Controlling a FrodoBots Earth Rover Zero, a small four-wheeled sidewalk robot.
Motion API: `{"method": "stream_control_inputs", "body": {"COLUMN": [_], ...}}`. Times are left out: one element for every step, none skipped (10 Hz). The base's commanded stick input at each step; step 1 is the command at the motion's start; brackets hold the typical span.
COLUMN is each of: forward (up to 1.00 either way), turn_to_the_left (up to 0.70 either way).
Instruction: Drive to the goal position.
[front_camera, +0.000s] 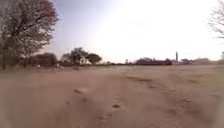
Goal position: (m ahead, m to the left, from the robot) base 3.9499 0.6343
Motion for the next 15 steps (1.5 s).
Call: {"method": "stream_control_inputs", "body": {"forward": [0.7, 0.7, 0.7, 0.7, 0.7, 0.7, 0.7, 0.7, 0.7, 0.7, 0.7, 0.7, 0.7, 0.7, 0.7], "turn_to_the_left": [0.0, 0.0, 0.0, 0.0, 0.0, 0.0, 0.0, 0.0, 0.0, 0.0, 0.0, 0.0, 0.0, 0.0, 0.0]}}
